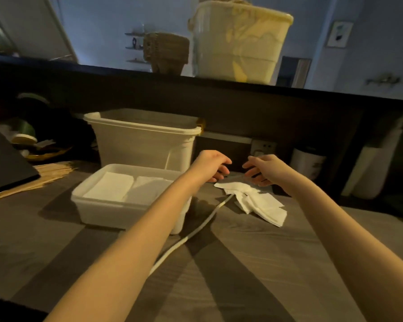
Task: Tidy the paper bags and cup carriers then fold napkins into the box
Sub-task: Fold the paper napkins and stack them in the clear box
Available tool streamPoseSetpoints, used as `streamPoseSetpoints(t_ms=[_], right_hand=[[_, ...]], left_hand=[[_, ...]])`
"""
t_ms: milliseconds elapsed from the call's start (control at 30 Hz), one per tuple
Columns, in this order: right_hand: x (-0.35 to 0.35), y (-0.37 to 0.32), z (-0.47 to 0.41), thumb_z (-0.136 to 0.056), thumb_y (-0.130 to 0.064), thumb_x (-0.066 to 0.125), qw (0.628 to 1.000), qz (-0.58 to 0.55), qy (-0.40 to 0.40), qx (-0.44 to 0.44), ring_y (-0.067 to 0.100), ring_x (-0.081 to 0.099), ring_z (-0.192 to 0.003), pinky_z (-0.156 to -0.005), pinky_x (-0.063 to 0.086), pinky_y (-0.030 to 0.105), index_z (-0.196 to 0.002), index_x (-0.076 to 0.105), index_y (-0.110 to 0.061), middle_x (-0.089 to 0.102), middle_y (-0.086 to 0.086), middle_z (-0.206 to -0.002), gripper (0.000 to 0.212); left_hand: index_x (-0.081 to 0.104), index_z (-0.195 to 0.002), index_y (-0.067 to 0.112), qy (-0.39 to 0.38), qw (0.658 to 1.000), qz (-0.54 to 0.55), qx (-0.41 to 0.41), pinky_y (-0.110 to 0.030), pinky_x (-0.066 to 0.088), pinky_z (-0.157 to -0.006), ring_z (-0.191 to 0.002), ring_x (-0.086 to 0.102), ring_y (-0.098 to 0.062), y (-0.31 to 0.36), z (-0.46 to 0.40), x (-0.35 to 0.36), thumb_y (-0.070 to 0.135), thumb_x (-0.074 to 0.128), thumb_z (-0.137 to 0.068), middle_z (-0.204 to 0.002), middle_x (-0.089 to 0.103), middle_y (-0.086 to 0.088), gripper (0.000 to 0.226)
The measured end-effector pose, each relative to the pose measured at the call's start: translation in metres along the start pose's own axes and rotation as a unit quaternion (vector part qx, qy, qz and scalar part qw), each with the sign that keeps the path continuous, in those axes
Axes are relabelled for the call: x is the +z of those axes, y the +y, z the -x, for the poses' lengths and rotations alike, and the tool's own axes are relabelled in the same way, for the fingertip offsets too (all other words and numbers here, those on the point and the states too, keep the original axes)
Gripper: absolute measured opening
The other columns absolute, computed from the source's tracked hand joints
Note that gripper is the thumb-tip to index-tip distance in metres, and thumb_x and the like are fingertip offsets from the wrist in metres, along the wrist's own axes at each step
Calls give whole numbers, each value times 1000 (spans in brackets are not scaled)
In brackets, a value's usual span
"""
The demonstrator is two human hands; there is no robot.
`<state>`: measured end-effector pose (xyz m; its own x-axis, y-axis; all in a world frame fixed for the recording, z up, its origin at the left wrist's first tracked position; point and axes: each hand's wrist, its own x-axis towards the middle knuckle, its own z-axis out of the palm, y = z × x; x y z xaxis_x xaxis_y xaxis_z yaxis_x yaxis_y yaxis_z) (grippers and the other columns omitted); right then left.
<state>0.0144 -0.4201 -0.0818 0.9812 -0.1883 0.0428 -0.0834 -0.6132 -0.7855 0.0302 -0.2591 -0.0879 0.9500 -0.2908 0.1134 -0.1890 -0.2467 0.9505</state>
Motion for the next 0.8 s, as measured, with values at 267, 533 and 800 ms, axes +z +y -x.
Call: streamPoseSetpoints(t_ms=[267, 533, 800], right_hand=[[-6, 81, -7, -95, -26, 53, 981, 172, 82, -46, 16, 61, -92, -81, 50, 31, -112, 64, -14, 65, 1, -101, 24], [11, 108, -6, -78, -48, 69, 965, 249, 49, -63, 15, 53, -104, -82, 45, 26, -123, 54, -22, 52, -1, -121, 54], [12, 120, -7, -84, -36, 67, 972, 215, 59, -73, 14, 54, -99, -77, 41, 21, -120, 57, -18, 54, 2, -119, 41]], left_hand=[[59, -84, 13, 45, 999, 23, -1, -16, 38, -49, -57, 51, -9, -31, -24, 57, 16, 40, -97, -68, 57, 0, 23], [55, -70, 17, 119, 989, 89, 2, -15, 39, -52, -59, 49, -9, -53, -30, 76, 14, 37, -99, -64, 52, -1, 34], [56, -72, 15, 108, 989, 98, 7, -20, 40, -59, -61, 49, -10, -69, -23, 81, 13, 37, -98, -63, 53, -1, 33]])
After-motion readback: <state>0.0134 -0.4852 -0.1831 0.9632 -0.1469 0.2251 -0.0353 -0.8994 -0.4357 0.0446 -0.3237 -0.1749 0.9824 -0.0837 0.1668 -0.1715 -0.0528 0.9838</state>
